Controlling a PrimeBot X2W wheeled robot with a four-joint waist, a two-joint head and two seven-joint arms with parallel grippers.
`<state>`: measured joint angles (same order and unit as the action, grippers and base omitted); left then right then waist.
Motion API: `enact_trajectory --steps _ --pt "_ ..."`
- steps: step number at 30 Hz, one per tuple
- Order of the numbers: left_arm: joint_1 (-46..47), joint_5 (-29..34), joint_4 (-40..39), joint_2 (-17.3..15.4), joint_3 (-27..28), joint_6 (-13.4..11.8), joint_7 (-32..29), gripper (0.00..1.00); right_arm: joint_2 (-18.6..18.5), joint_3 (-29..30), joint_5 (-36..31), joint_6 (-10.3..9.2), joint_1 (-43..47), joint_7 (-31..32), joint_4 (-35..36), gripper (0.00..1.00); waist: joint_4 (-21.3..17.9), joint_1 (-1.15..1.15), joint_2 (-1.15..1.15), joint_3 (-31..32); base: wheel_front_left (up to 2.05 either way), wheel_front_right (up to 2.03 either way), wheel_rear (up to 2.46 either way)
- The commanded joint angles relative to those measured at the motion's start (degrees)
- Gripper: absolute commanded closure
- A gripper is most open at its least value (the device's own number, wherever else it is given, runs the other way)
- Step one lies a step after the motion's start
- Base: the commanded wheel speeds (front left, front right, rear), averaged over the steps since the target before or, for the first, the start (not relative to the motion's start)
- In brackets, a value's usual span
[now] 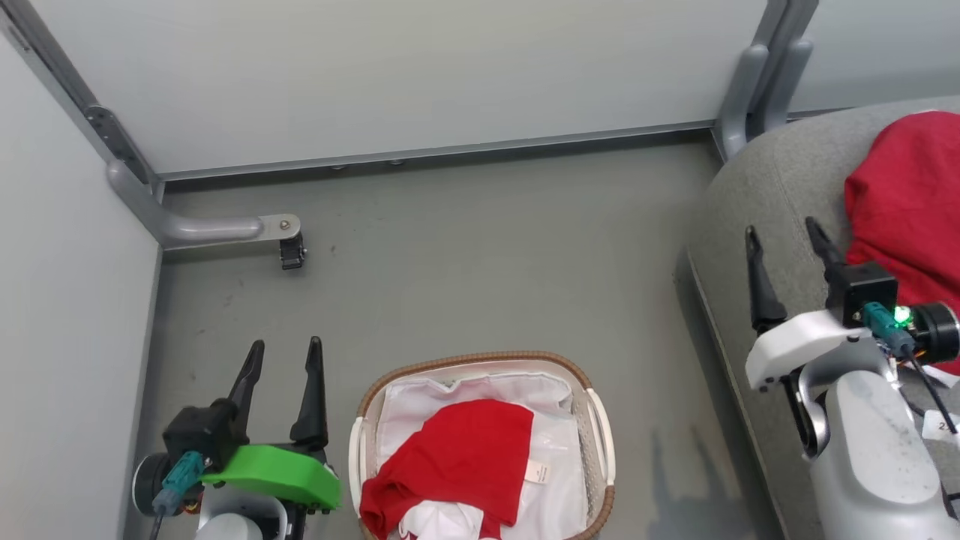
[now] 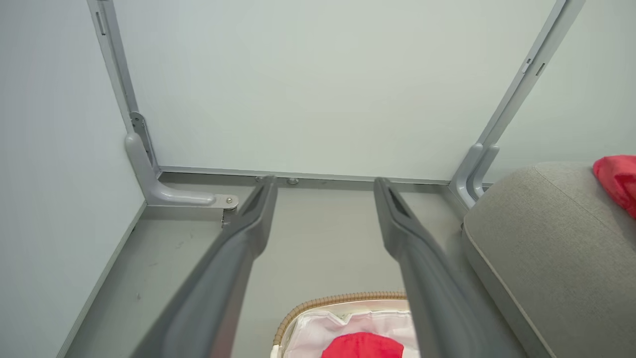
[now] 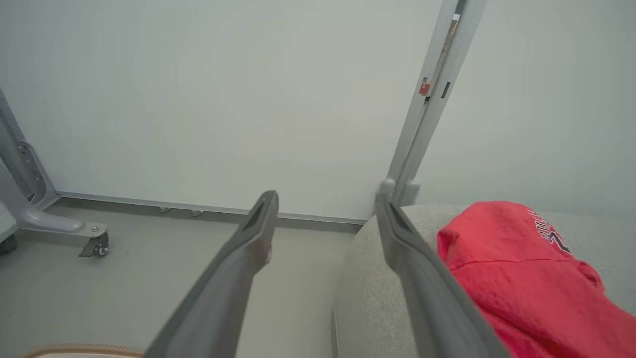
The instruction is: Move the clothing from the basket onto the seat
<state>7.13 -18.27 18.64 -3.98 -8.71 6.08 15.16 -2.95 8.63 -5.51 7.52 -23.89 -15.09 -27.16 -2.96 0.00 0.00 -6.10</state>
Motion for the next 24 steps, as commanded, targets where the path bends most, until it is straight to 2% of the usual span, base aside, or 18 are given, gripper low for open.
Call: enact_trajectory --steps 1,9,15,24 --pt "-1.3 0.3 -0.3 0.4 0.9 0.3 0.0 0.0 -0.2 -1.3 1.3 -0.05 1.5 -0.1 0.1 0.0 1.9 0.0 0.0 1.7 0.0 0.0 0.0" --pt "-4.1 1.3 -0.7 0.9 3.7 0.9 0.0 0.0 -0.1 -8.2 9.3 -0.06 6.3 -0.1 2.1 0.0 3.5 0.0 0.0 2.8 0.0 0.0 0.0" --pt "-5.0 1.4 -0.7 1.1 4.3 1.2 0.0 0.0 -0.1 -9.4 10.9 -0.05 9.3 -0.1 3.6 0.0 3.8 0.0 0.0 3.1 0.0 0.0 0.0" --pt "-5.5 0.3 -0.7 1.1 4.2 1.3 0.0 0.0 0.0 -8.2 12.4 -0.05 11.6 -0.1 3.9 0.0 3.5 0.0 0.0 3.2 0.0 0.0 0.0"
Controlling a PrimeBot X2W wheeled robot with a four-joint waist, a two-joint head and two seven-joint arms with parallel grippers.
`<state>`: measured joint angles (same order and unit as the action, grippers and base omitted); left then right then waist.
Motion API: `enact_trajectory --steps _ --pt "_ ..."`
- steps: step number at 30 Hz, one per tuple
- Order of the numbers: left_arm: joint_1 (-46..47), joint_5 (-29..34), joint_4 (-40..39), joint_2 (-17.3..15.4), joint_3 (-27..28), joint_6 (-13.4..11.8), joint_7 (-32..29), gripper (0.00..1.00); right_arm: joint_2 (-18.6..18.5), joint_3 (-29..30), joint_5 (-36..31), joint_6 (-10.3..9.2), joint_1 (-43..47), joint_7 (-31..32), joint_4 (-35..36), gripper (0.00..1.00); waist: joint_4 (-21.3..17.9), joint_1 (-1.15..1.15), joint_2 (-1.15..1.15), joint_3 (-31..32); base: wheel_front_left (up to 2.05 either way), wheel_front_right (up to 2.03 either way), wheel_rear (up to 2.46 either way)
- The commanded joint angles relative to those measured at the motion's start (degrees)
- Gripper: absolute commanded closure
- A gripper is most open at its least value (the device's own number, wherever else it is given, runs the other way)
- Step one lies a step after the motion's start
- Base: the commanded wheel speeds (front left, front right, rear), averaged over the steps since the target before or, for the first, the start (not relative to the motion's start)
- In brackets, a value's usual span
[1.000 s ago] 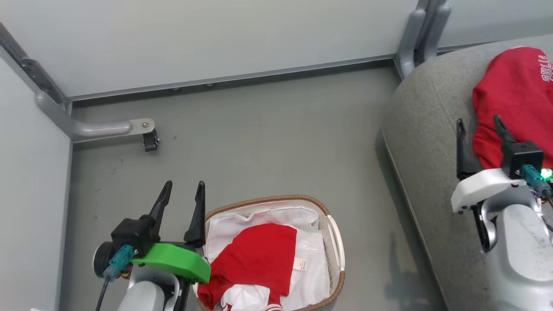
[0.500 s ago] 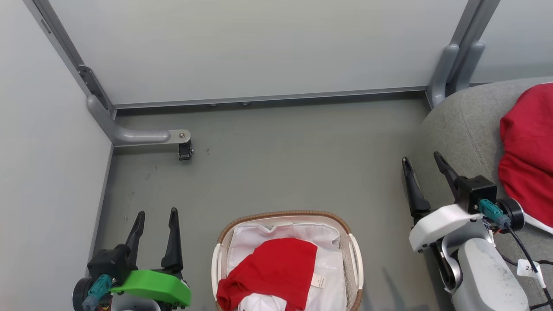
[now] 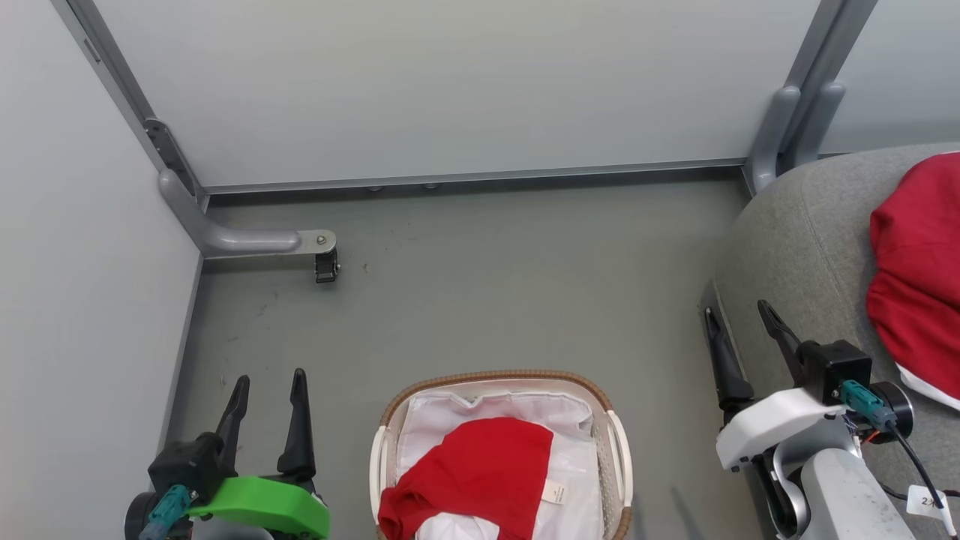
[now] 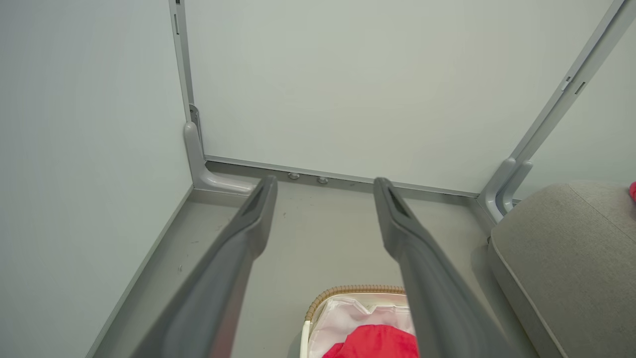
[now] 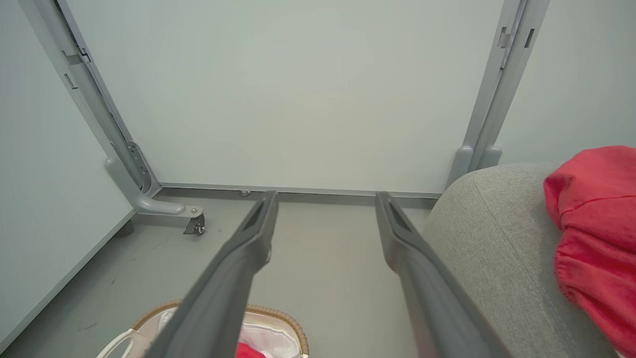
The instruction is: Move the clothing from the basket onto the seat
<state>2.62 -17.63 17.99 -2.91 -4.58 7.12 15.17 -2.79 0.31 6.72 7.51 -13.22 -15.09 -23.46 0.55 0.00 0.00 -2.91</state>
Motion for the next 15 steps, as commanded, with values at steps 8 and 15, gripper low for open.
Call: enact_trajectory --steps 8,15 --pt "-0.7 -0.3 0.0 0.0 -0.1 0.3 0.0 0.0 -0.2 -0.1 0.5 -0.04 0.9 -0.1 0.4 0.0 -0.1 0.0 0.0 -0.2 0.0 0.0 0.0" --pt "-0.2 -0.4 0.1 0.0 -0.1 0.2 0.0 0.0 -0.2 -0.1 0.3 -0.04 0.8 -0.1 0.2 0.0 0.1 0.0 0.0 -0.3 0.0 0.0 0.0"
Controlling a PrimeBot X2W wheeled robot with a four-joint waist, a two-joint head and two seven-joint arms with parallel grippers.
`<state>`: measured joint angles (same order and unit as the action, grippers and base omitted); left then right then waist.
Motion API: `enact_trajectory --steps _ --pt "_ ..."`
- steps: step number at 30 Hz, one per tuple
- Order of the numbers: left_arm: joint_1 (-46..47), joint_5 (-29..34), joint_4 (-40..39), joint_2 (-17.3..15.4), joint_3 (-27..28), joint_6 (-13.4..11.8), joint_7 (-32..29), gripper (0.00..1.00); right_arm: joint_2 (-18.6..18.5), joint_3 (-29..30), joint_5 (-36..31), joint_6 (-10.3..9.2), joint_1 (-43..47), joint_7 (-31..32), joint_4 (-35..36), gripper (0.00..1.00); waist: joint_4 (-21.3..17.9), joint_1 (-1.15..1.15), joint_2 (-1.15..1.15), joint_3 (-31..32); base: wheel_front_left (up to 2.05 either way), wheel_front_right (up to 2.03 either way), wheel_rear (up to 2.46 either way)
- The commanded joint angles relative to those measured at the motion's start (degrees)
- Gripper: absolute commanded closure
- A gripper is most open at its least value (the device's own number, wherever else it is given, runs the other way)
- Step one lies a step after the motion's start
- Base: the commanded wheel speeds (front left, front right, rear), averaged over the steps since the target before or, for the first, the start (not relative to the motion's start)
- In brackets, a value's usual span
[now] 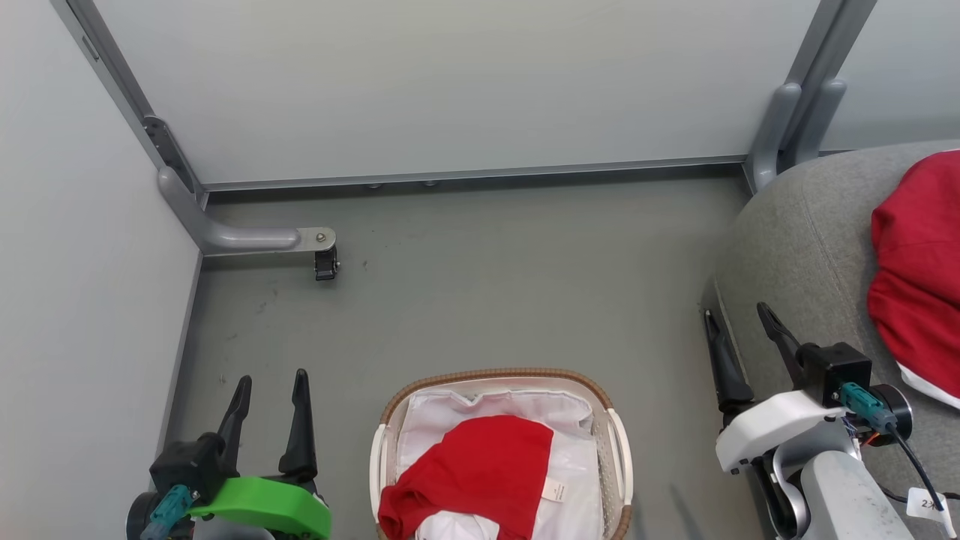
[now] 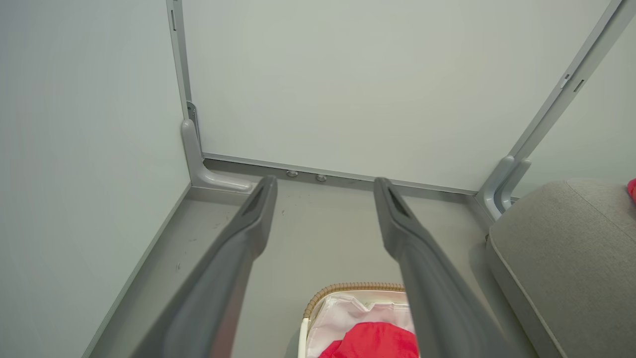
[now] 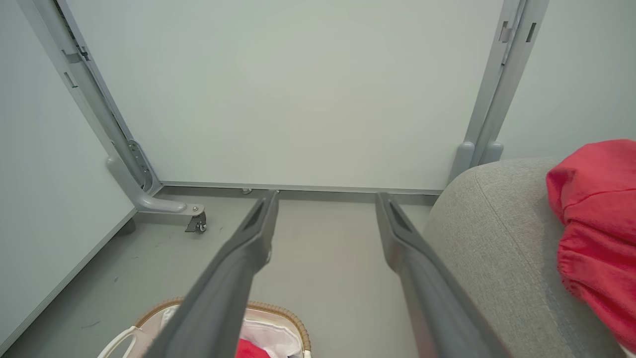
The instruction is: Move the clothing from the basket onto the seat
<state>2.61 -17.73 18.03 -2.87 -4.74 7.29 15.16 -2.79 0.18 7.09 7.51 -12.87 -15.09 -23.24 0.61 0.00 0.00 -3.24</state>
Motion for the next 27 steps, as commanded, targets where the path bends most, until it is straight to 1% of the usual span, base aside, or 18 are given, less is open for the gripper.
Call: enact_trajectory --steps 1,10,16,22,27 --pt "-0.2 -0.3 0.0 0.0 0.1 0.1 0.0 0.0 -0.2 0.0 0.0 -0.04 0.4 -0.1 -0.1 0.0 0.0 0.0 0.0 0.0 0.0 0.0 0.0" --pt "0.0 -0.1 -0.1 0.0 -0.1 0.1 0.0 0.0 -0.2 0.1 0.3 -0.04 0.0 -0.1 -0.2 0.0 0.0 0.0 0.0 -0.2 0.0 0.0 0.0" --pt "1.3 0.3 -0.1 0.0 -0.6 0.2 0.0 0.0 -0.2 0.3 -0.1 -0.04 -0.8 -0.1 0.2 0.0 -0.3 0.0 0.0 -1.5 0.0 0.0 0.0" --pt "4.2 2.1 0.5 -0.1 -2.9 0.2 0.0 0.0 -0.2 1.4 -1.2 -0.04 -2.3 -0.1 1.2 0.0 -0.8 0.0 0.0 -4.6 0.0 0.0 0.0" --pt "9.2 3.5 3.0 -0.1 -6.2 0.2 0.0 0.0 -0.2 3.6 -2.7 -0.05 -4.2 -0.1 2.3 0.0 -1.2 0.0 0.0 -8.5 0.0 0.0 0.0"
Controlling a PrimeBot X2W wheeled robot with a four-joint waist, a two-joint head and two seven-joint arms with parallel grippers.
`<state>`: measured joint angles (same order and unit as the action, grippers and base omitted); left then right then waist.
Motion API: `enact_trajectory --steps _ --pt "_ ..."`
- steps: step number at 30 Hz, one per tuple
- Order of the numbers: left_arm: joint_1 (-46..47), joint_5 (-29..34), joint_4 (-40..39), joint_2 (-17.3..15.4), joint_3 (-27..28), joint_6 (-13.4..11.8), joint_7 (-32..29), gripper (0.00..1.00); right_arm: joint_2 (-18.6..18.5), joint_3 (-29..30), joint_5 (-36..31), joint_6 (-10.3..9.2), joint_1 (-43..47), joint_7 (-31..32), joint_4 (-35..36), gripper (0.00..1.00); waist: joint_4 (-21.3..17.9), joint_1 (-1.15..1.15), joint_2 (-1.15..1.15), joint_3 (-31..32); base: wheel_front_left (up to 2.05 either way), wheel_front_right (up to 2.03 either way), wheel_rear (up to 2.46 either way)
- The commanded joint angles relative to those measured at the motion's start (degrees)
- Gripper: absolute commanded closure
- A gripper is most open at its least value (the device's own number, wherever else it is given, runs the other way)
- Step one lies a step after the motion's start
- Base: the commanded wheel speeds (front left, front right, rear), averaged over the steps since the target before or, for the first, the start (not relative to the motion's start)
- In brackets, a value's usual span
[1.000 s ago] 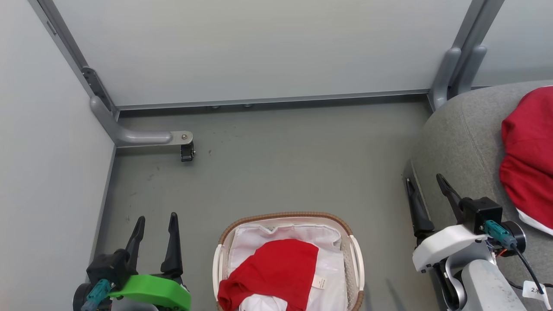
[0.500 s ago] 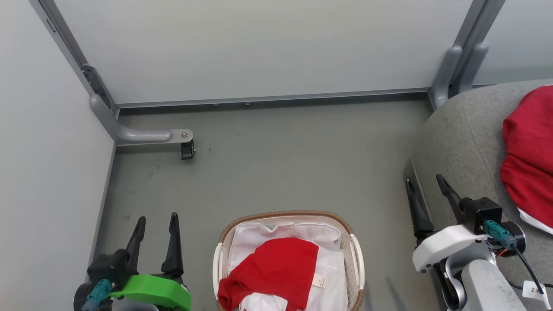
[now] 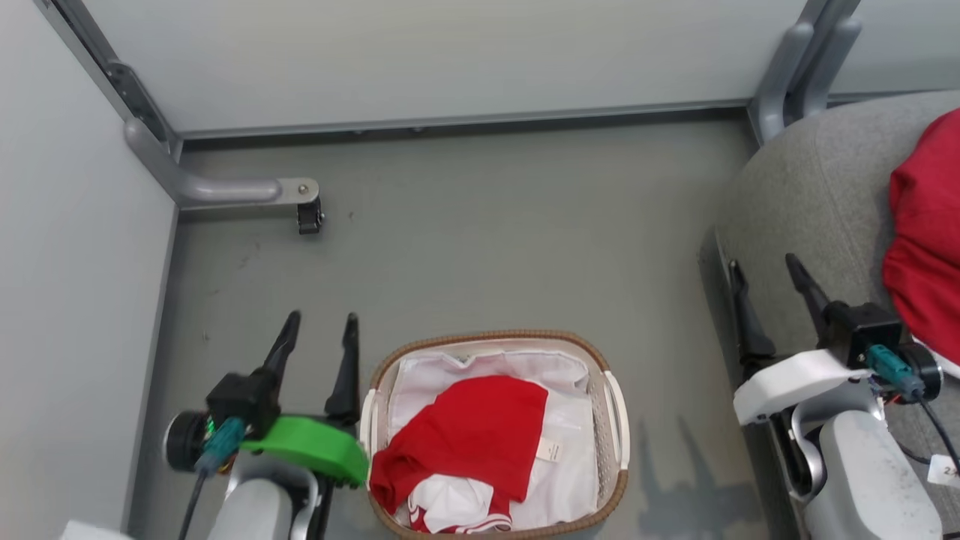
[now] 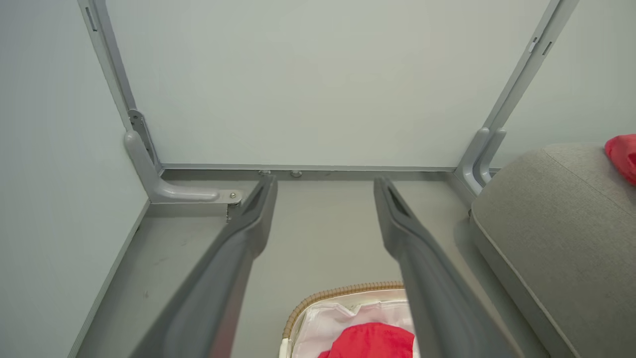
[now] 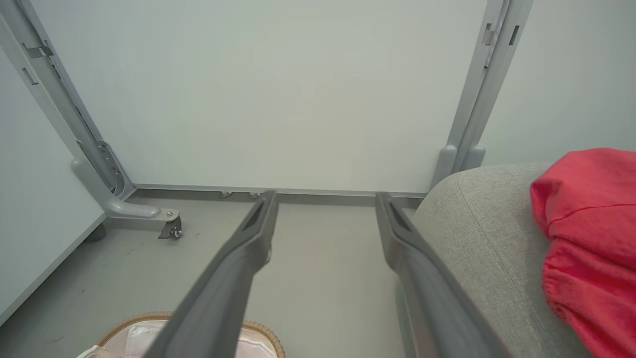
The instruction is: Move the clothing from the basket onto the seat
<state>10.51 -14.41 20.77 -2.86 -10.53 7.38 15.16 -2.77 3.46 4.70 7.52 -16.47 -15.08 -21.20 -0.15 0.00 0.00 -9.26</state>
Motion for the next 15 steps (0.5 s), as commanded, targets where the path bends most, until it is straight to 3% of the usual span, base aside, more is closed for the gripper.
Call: enact_trajectory --steps 1,15 --pt "2.4 0.4 1.1 -0.1 -1.4 0.1 0.0 0.0 -0.2 0.8 -0.7 -0.05 -1.0 -0.1 0.5 0.0 -0.5 0.0 0.0 -3.4 0.0 0.0 0.0" --pt "20.8 -2.9 23.1 -0.2 -21.5 0.2 0.0 0.0 -0.2 6.0 -3.2 -0.05 -7.1 -0.1 6.7 0.0 -4.3 0.0 0.0 -19.8 0.0 0.0 0.0"
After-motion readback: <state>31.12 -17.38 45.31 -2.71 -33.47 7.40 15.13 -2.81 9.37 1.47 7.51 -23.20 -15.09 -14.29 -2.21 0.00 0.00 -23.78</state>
